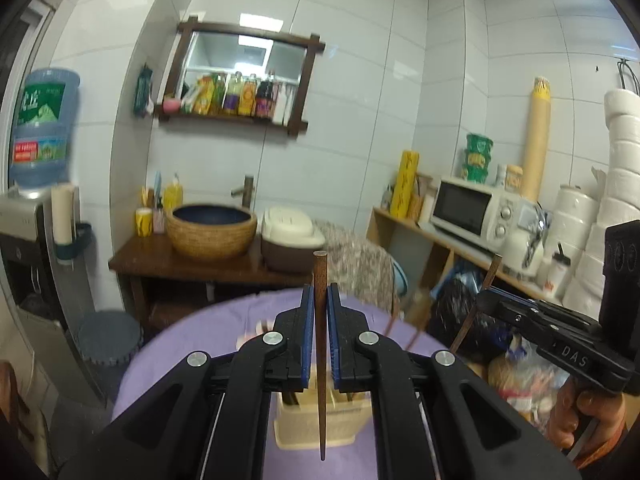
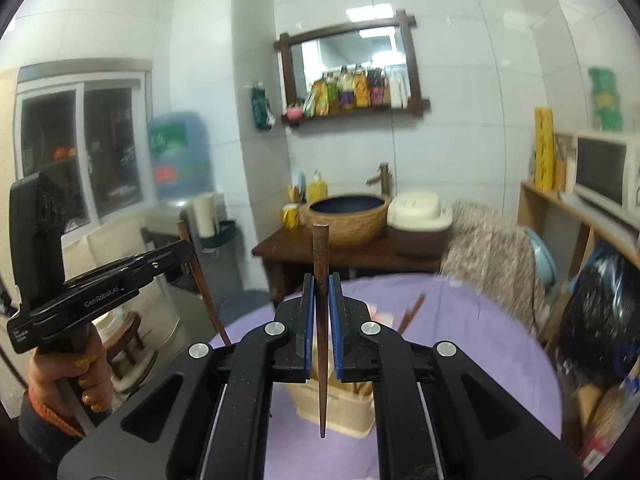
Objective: Organize utensils
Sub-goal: 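Carry both brown chopsticks up and insert them into the holder with both tools, then open both tools and withdraw them from the holder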
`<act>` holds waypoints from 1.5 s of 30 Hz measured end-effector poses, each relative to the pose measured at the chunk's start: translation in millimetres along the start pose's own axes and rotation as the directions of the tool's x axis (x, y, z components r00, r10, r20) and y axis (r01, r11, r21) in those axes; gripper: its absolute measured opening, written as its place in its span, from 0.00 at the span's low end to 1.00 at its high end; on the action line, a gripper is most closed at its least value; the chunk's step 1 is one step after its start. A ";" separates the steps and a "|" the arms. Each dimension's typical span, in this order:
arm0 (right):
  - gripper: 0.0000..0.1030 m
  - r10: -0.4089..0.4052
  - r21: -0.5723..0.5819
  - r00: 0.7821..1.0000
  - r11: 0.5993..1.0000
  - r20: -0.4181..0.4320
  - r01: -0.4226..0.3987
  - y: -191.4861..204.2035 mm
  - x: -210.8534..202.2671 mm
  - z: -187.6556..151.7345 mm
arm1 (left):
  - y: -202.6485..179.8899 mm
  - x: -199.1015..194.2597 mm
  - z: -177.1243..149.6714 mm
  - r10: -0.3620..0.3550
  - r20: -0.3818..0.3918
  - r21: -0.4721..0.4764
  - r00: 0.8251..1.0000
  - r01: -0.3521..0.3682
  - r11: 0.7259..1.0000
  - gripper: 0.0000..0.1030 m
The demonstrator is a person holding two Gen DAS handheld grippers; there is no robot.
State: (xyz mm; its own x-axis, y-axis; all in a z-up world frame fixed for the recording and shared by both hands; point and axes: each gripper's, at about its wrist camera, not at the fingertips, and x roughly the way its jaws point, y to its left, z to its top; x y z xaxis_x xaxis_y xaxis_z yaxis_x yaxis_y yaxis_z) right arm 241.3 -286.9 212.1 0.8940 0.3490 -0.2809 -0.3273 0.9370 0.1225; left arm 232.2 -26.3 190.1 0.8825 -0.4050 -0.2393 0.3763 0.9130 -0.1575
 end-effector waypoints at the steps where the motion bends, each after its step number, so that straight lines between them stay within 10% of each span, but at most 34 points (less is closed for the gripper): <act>1: 0.08 -0.013 -0.007 1.000 1.000 0.017 0.013 0.6 3.0 12.1 | -3.1 5.1 13.4 0.016 0.022 0.010 1.000 -0.016 1.000 0.08; 7: 0.08 -0.072 -0.003 0.996 0.997 0.043 0.072 -5.7 26.5 29.9 | -4.2 38.0 30.5 0.070 0.056 0.010 0.996 -0.071 0.997 0.08; 22: 0.08 -0.124 -0.011 0.985 0.992 -0.117 0.123 -19.4 89.1 -79.6 | 14.2 99.1 -89.8 0.113 -0.158 0.032 0.981 -0.109 0.994 0.08; 30: 0.15 -0.132 -0.036 0.988 0.991 -0.076 0.130 -18.7 80.0 -86.3 | 15.8 88.5 -87.2 0.118 -0.133 0.051 0.984 -0.112 0.992 0.09; 32: 0.52 -0.156 -0.061 0.987 0.986 -0.038 0.153 -14.5 67.2 -88.5 | 15.3 79.1 -86.9 0.109 -0.124 0.057 0.986 -0.103 0.993 0.27; 35: 0.73 -0.180 -0.065 0.983 0.981 0.021 0.181 -11.8 42.9 -93.0 | 14.5 50.8 -92.5 0.102 -0.070 0.051 0.992 -0.098 0.994 0.73; 38: 0.86 -0.209 -0.075 0.977 0.975 0.029 0.211 -8.0 18.5 -106.3 | 14.7 22.1 -105.3 0.084 -0.020 0.061 0.996 -0.083 0.995 0.92; 45: 0.94 -0.232 -0.051 0.972 0.972 -0.028 0.230 2.3 -28.6 -180.8 | 13.0 -25.5 -167.2 0.070 -0.082 0.079 0.994 -0.064 0.995 0.95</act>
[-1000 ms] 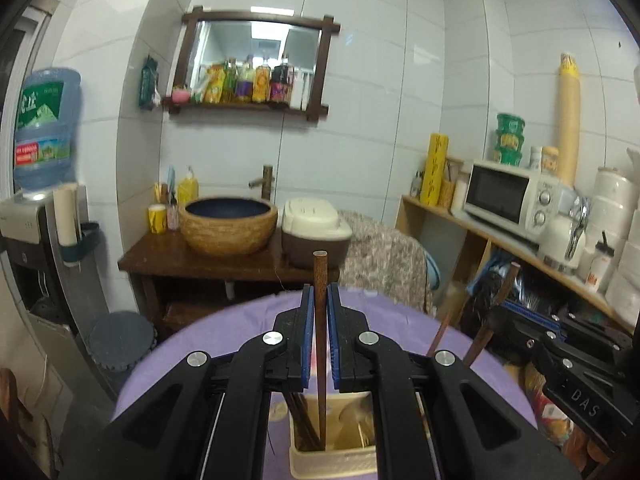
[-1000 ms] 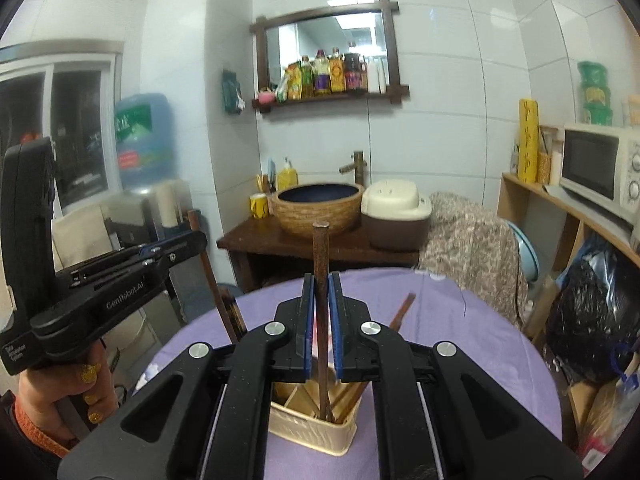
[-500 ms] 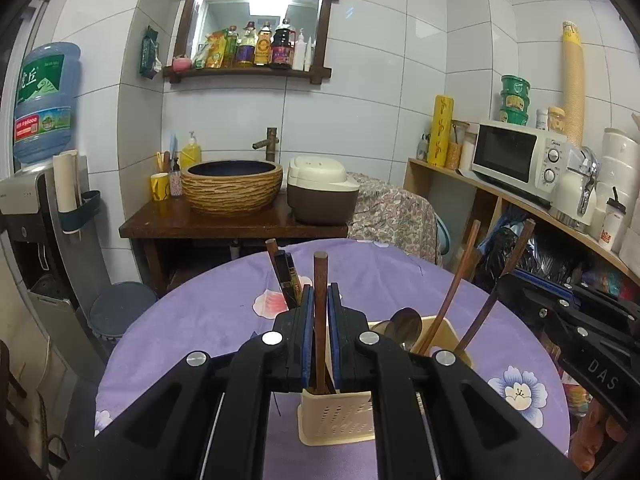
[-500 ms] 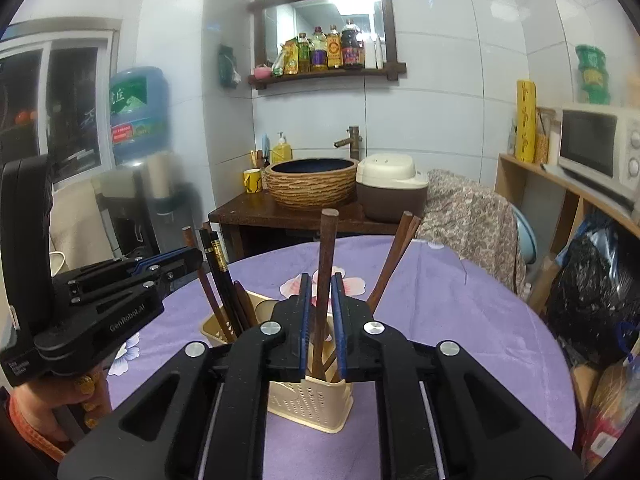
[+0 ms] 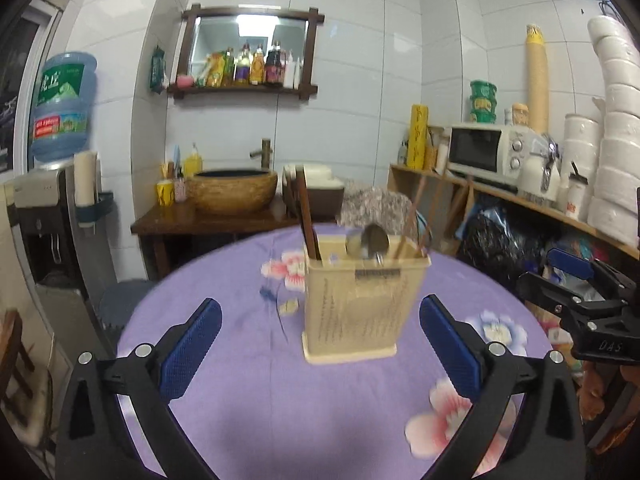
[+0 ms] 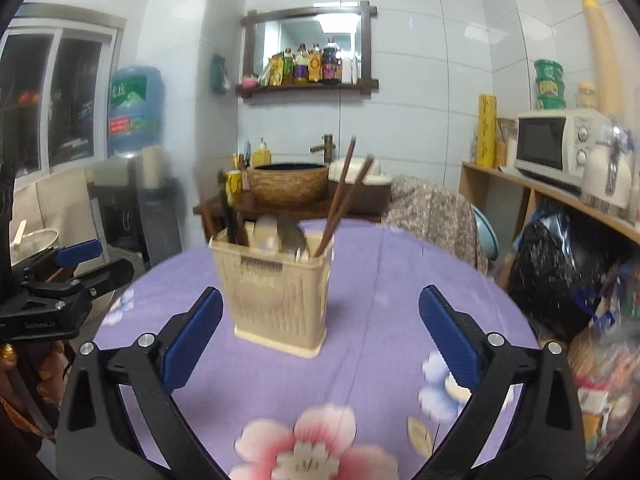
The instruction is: Organize utensils
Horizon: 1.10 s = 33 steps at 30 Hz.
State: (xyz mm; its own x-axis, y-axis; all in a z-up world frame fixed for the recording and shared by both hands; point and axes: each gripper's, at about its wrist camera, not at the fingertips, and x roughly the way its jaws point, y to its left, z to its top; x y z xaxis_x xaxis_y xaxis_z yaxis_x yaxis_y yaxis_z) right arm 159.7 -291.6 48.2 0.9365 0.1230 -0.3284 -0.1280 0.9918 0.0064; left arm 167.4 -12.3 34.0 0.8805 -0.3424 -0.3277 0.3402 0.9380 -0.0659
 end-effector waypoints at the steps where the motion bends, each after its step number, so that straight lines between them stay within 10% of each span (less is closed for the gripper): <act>1: 0.94 0.001 0.002 1.000 1.000 -0.010 -0.001 1.2 -4.7 -9.3 | -1.1 -7.7 -11.9 -0.007 -0.012 -0.002 1.000 0.007 1.000 0.95; 13: 0.94 -0.012 0.045 1.000 0.999 0.015 0.012 29.2 -95.1 -79.6 | -17.5 -88.9 -58.9 0.020 0.073 -0.068 0.997 -0.015 0.998 0.95; 33: 0.94 -0.014 0.006 0.998 1.000 0.062 0.014 53.9 -140.2 -92.7 | -29.9 -136.9 -75.1 0.104 0.152 -0.064 0.983 -0.095 0.993 0.95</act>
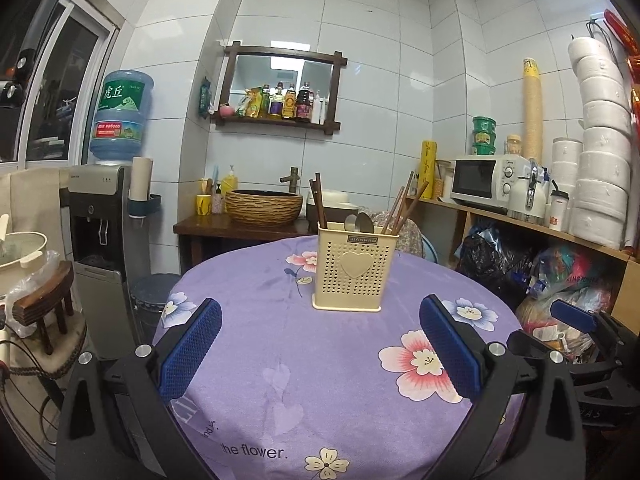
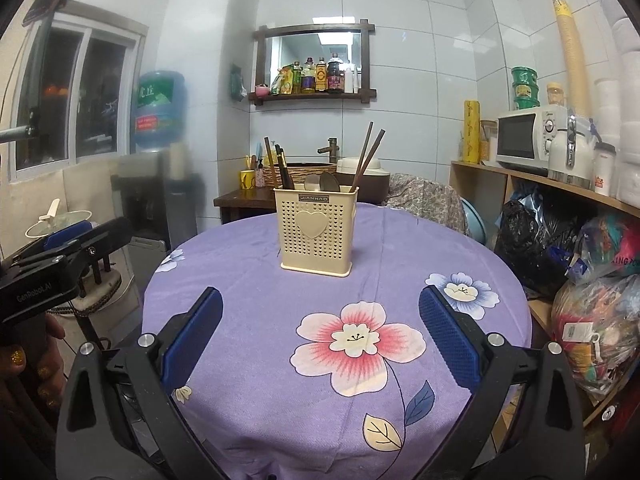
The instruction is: Organize utensils
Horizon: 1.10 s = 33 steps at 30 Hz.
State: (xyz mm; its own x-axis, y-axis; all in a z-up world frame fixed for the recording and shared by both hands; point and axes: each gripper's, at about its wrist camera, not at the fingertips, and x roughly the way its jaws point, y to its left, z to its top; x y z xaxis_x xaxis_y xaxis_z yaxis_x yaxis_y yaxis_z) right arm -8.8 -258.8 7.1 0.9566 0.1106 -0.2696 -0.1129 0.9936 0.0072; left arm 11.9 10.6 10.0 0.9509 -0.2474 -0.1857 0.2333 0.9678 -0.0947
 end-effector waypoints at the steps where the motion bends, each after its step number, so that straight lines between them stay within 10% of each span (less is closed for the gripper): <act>1: 0.94 -0.001 0.000 1.000 1.000 0.001 0.001 0.3 -0.5 0.1 | 0.4 -0.1 -0.2 0.001 -0.001 -0.002 1.000 -0.001 1.000 0.95; 33: 0.94 0.000 0.001 1.000 1.000 -0.005 0.000 1.1 -2.7 4.2 | 6.7 -3.1 -6.7 0.008 -0.014 -0.010 1.000 -0.009 1.000 0.95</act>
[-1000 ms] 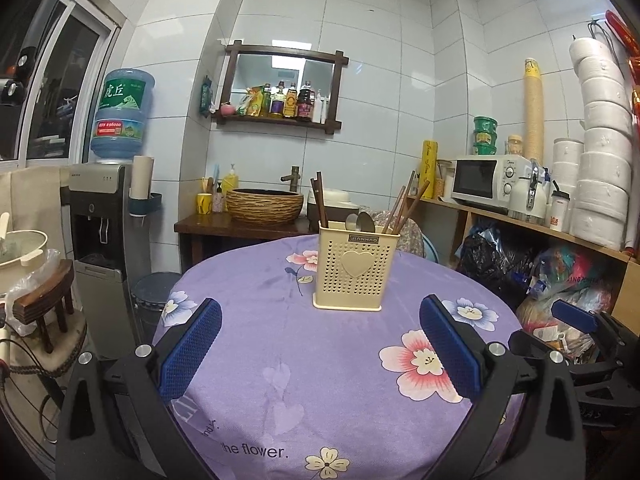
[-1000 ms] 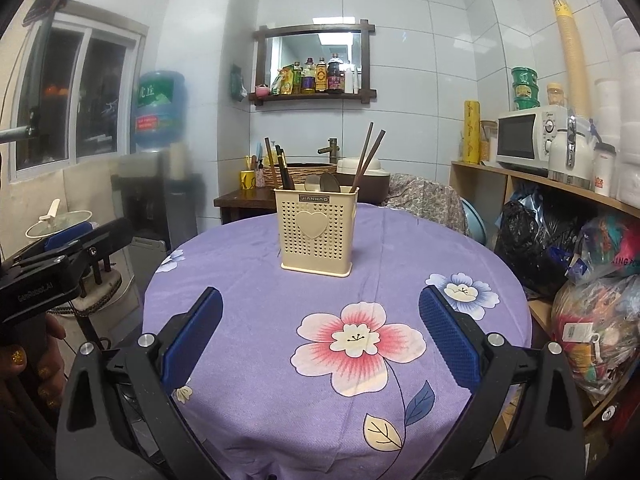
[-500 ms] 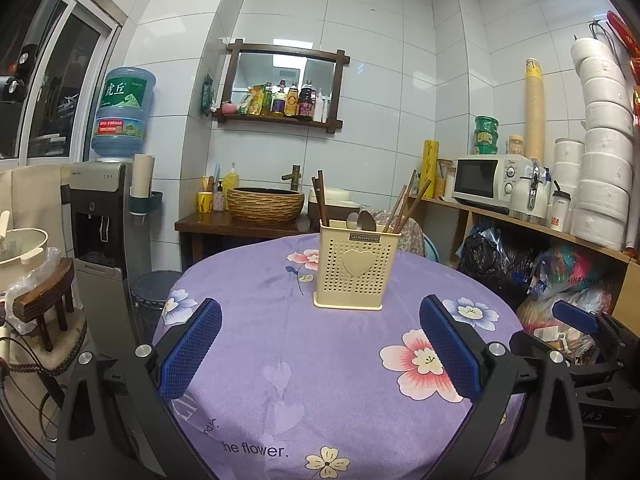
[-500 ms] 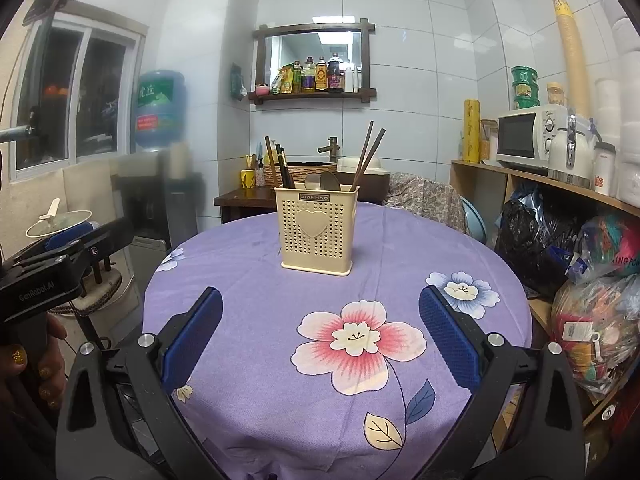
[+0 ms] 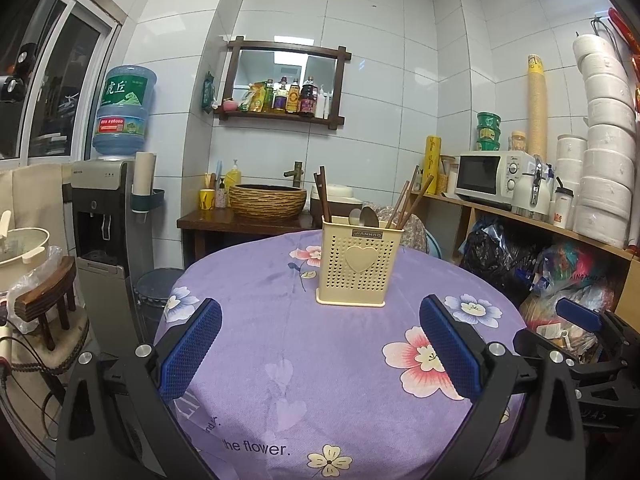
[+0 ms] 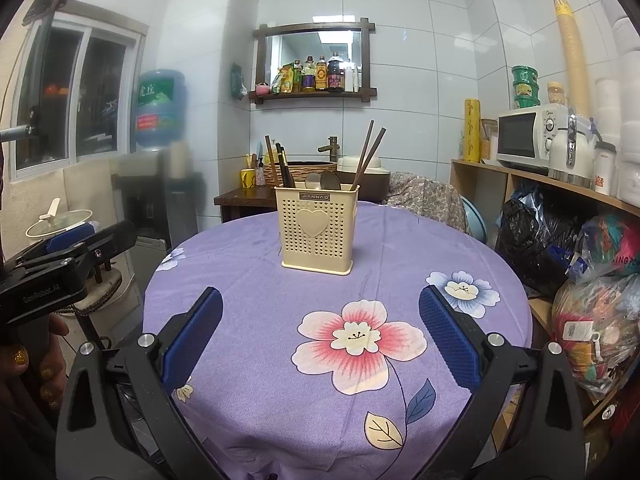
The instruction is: Organize utensils
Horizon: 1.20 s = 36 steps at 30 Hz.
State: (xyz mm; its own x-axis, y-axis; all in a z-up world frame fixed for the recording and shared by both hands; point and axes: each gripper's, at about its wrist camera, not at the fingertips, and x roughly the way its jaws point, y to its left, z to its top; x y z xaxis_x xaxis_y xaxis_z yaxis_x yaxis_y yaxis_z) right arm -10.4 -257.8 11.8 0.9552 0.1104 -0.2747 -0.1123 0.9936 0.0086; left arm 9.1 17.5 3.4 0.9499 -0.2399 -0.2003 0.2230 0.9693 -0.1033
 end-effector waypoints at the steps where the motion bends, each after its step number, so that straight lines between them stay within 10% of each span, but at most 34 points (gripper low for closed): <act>1: 0.94 0.001 0.000 1.000 1.000 -0.001 -0.001 -0.1 0.0 0.1 | 1.1 0.0 -0.7 -0.002 -0.002 -0.003 1.000 0.002 1.000 0.95; 36: 0.94 0.002 0.004 1.000 1.000 -0.009 -0.002 -1.2 4.5 -2.6 | -3.6 2.2 1.7 -0.023 -0.027 0.031 0.999 0.024 0.999 0.95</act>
State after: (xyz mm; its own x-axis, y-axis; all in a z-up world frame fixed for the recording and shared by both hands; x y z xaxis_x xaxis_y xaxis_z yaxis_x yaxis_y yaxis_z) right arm -6.7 -258.6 8.1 0.9525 0.1121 -0.2830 -0.1129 0.9935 0.0133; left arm 10.8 13.7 5.0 0.9382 -0.2636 -0.2245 0.2523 0.9645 -0.0781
